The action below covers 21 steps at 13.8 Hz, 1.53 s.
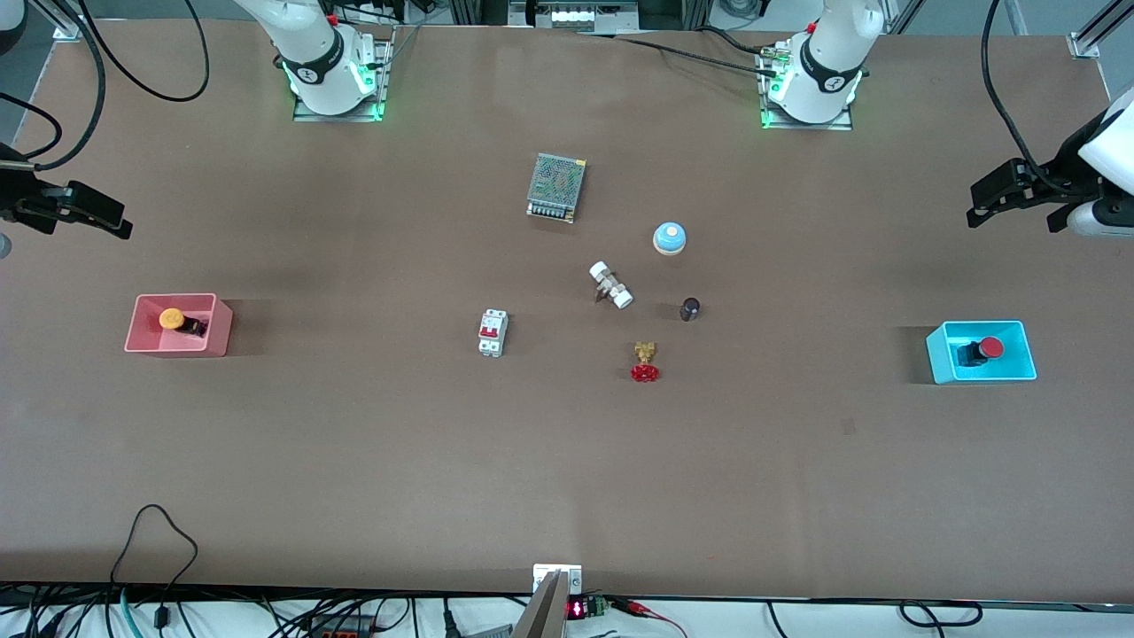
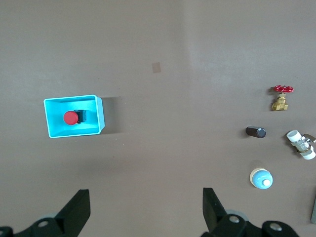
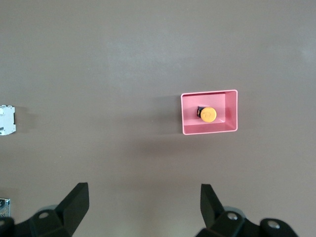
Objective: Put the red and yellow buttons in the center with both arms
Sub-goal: 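Move the right gripper to the pink box while the left gripper approaches the cyan box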
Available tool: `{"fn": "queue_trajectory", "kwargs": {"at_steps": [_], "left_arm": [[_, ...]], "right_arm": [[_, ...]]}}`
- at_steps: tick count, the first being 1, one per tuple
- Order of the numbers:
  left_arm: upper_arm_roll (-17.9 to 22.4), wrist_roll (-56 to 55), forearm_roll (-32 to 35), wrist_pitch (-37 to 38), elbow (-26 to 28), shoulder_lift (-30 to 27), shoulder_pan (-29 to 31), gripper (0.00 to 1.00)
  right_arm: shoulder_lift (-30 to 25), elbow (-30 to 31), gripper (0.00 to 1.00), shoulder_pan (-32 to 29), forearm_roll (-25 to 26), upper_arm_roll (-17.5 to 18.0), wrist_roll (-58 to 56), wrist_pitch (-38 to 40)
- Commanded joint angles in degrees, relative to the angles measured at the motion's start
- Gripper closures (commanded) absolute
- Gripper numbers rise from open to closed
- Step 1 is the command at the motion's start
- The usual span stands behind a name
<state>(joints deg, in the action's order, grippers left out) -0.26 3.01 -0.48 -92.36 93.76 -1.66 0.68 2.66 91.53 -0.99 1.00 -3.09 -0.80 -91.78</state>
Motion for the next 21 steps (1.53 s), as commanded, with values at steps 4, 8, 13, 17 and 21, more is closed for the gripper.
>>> {"fn": "queue_trajectory", "kwargs": {"at_steps": [4, 8, 13, 17, 21], "left_arm": [[-0.35, -0.37, 0.04, 0.95, -1.83, 0.86, 0.20, 0.00], [-0.35, -0.46, 0.04, 0.95, -1.83, 0.86, 0.20, 0.00], [-0.35, -0.46, 0.56, 2.96, -1.91, 2.96, 0.11, 0.00], [0.52, -0.37, 0.83, 6.40, -3.06, 4.20, 0.28, 0.00], [0.70, 0.15, 5.31, 6.23, -6.30, 9.99, 2.12, 0.00]], "right_arm": [[0.07, -0.12, 0.00, -0.50, -0.12, 0.28, -0.43, -1.55], [1.29, -0.03, 0.00, -0.77, -0.21, 0.28, 0.44, -3.57], [4.27, -0.03, 0.00, -1.91, -0.21, 0.19, 0.01, -4.45], [8.58, 0.41, 0.00, -2.35, 0.85, 0.10, 0.36, -4.62], [15.09, 1.64, 0.00, -5.60, 1.55, 0.10, -0.69, -10.07]]}}
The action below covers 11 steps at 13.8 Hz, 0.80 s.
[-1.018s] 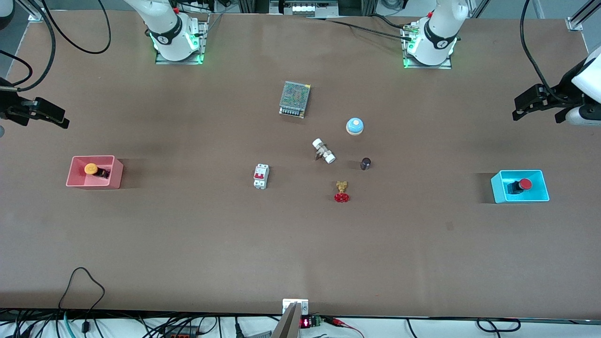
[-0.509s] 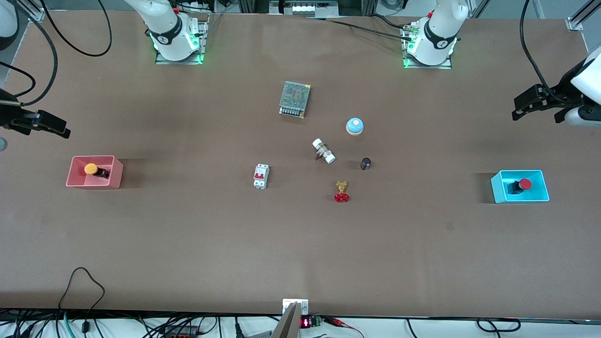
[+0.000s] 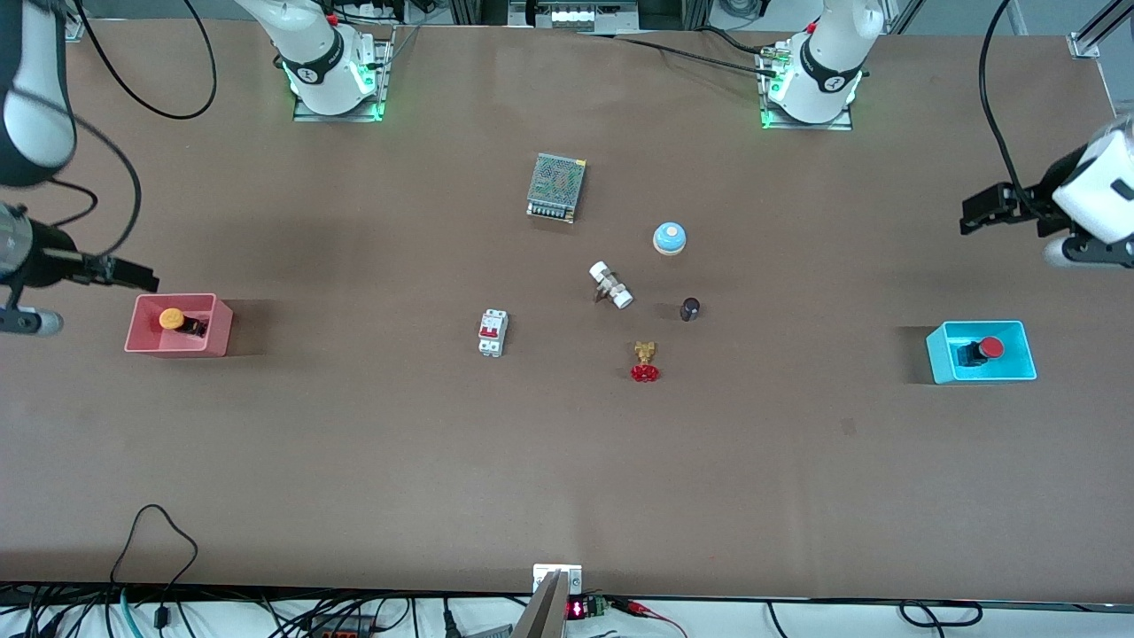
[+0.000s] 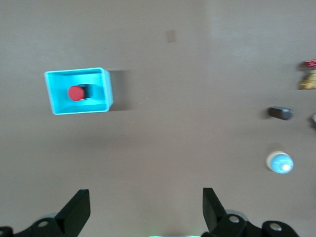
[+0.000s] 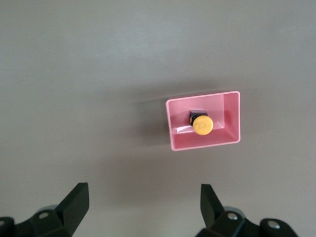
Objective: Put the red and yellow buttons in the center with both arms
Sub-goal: 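Move the right gripper to the pink box while the left gripper approaches the cyan box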
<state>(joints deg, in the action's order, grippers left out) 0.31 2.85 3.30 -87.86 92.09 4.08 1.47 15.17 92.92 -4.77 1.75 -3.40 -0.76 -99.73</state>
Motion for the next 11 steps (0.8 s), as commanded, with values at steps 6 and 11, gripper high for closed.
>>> {"fn": "queue_trajectory", "kwargs": {"at_steps": [6, 11], "left_arm": [[0.04, 10.91, 1.71, -7.29, -4.20, 11.55, 11.78, 0.00], [0.04, 21.57, 1.54, -28.89, 1.31, 19.90, 17.06, 0.00]], "right_arm": [[4.08, 8.05, 0.00, -3.48, 5.11, 0.41, -1.52, -11.26], [5.39, 14.30, 0.00, -6.21, 7.83, 0.41, -6.98, -21.02]]}}
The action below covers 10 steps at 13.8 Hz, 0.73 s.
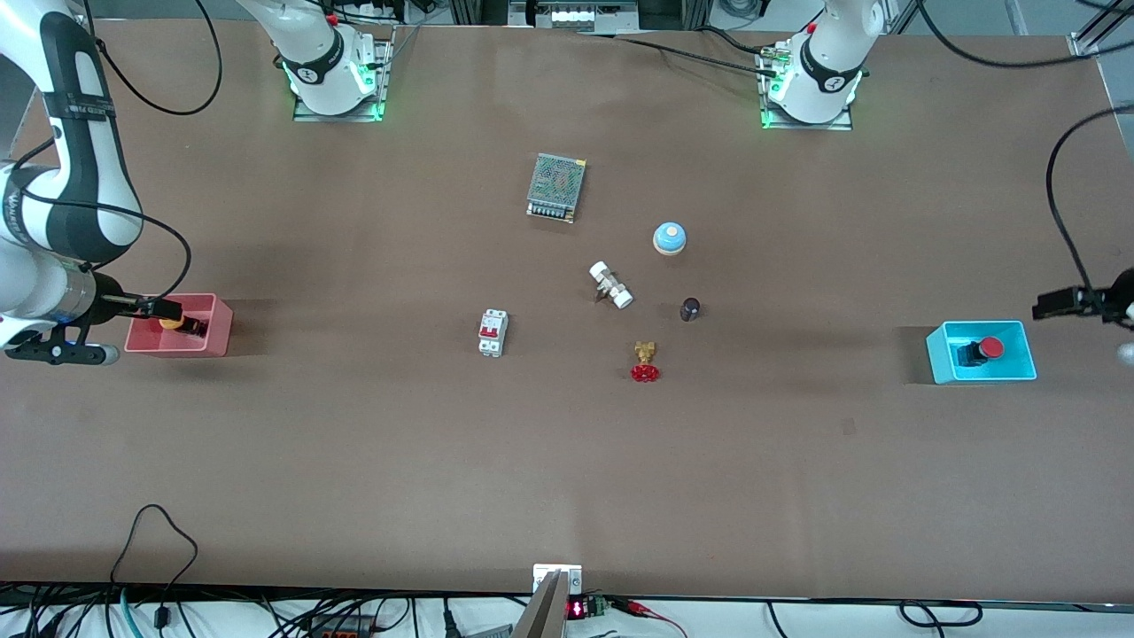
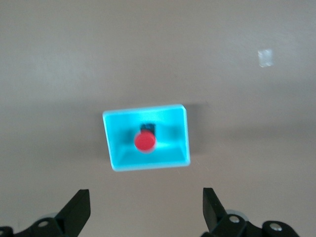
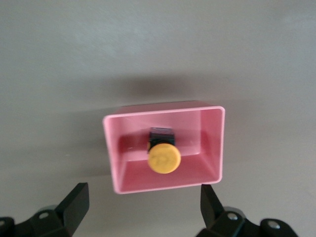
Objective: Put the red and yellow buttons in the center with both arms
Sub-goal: 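Lower both grippers and grasp the yellow and red buttons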
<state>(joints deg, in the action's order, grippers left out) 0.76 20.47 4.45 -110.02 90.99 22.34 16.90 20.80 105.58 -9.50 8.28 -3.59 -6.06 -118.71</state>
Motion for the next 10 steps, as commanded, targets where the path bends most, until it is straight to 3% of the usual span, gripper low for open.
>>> {"fn": "queue_trajectory", "kwargs": {"at_steps": [1, 4, 10], "left_arm": [[-0.93, 4.84, -0.22, -12.27, 6.27, 2.00, 3.21, 0.00], [-1.11, 5.20, -0.67, -27.31, 16.04, 2.61, 4.46, 0.00], [-1.37, 5.55, -4.54, -29.11, 16.85, 6.57, 5.25, 0.00]], "right_arm": [[0.72, 1.65, 0.00, -2.71, 1.21, 0.69, -1.58, -2.58], [3.27, 1.91, 0.00, -4.12, 1.04, 0.69, -1.76, -5.83], [6.35, 1.82, 0.00, -3.51, 0.68, 1.30, -1.76, -8.11]]}}
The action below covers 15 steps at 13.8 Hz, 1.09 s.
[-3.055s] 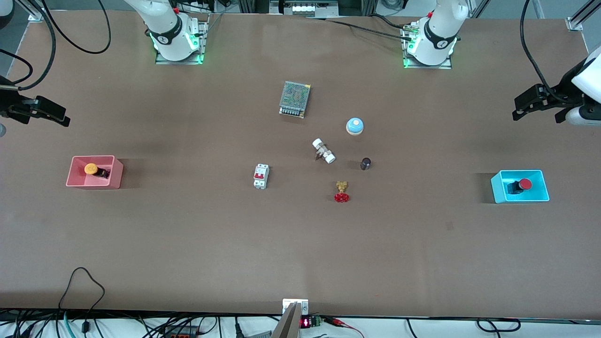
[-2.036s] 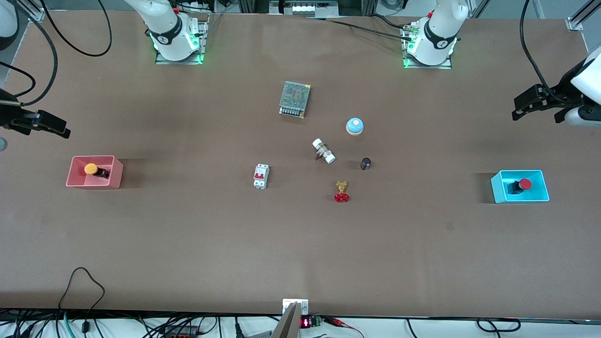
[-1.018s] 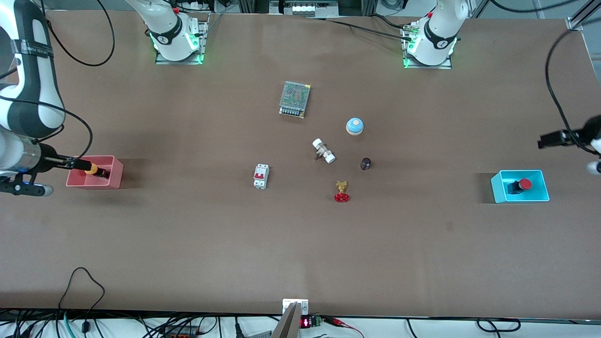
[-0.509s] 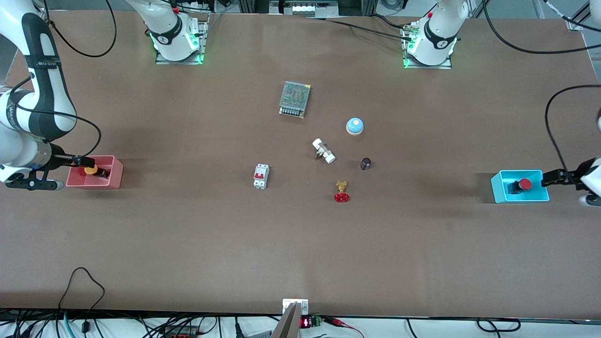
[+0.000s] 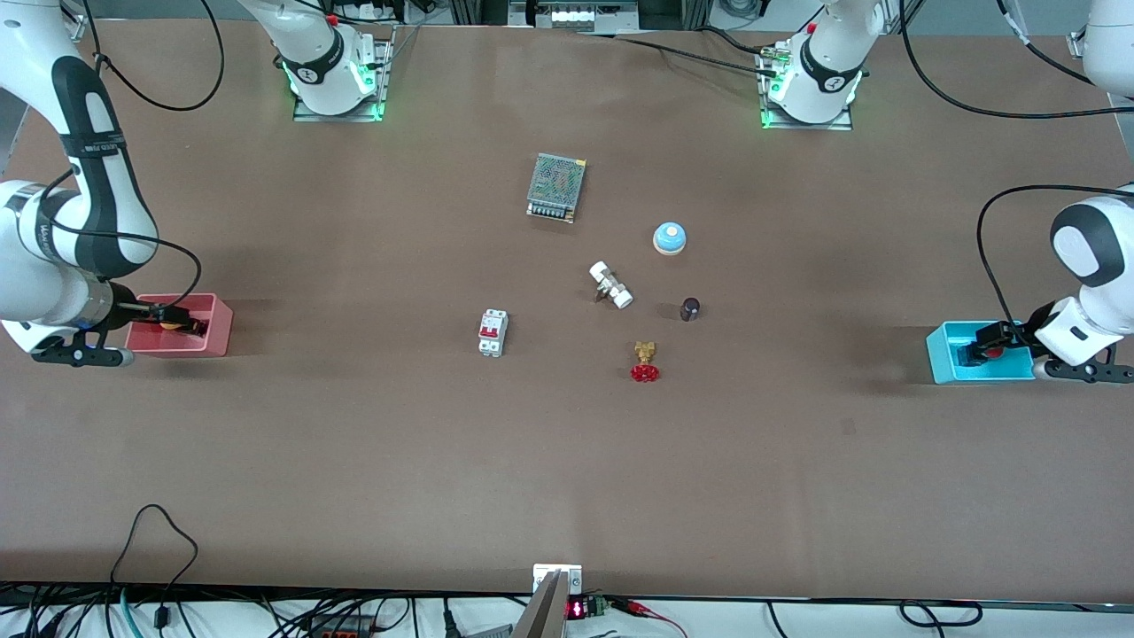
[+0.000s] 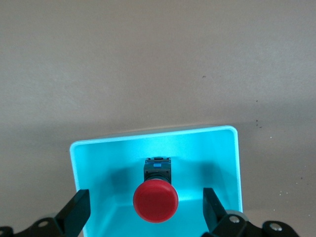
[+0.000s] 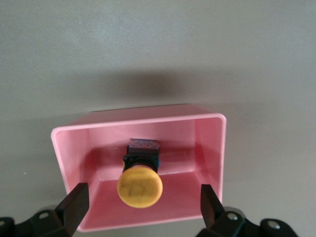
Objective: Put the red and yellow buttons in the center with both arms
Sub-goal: 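Lower both grippers and grasp the yellow and red buttons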
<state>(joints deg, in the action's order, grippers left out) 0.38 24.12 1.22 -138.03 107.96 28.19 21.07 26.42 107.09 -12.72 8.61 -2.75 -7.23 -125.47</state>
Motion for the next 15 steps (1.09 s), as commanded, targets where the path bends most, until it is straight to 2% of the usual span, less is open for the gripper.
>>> {"fn": "queue_trajectory", "kwargs": {"at_steps": [1, 4, 8, 9, 12, 14, 15], "left_arm": [[-0.91, 1.98, -1.31, -2.23, -0.03, 1.34, 1.08, 0.00], [-1.00, 1.98, -1.31, -2.94, -0.03, 2.84, 1.08, 0.01], [-1.00, 1.98, -1.31, -3.03, -0.12, 3.54, 1.08, 0.25], [-1.00, 1.98, -1.31, -3.03, -0.12, 3.72, 1.08, 0.29], [-1.00, 2.07, -1.31, -2.94, -0.12, 3.98, 1.08, 0.52], [-1.00, 1.98, -1.31, -2.86, -0.12, 3.98, 1.08, 0.63], [-1.00, 2.07, -1.31, -2.77, -0.12, 3.98, 1.08, 0.68]], "right_arm": [[0.91, 0.31, 0.00, -0.37, 0.44, 0.46, -0.68, -1.61], [1.79, 0.31, 0.00, -0.55, 0.36, 0.46, -1.74, -1.61], [2.23, 0.05, 0.00, -0.37, 0.36, 0.46, -1.74, -1.62], [2.75, -0.13, 0.05, -0.37, 0.36, 0.46, -1.74, -1.70], [2.94, -0.13, 0.18, -0.46, 0.36, 0.46, -1.74, -1.70], [2.94, -0.31, 0.30, -0.46, 0.36, 0.46, -1.74, -1.70], [2.94, -0.31, 0.32, -0.46, 0.36, 0.46, -1.74, -1.62]]}}
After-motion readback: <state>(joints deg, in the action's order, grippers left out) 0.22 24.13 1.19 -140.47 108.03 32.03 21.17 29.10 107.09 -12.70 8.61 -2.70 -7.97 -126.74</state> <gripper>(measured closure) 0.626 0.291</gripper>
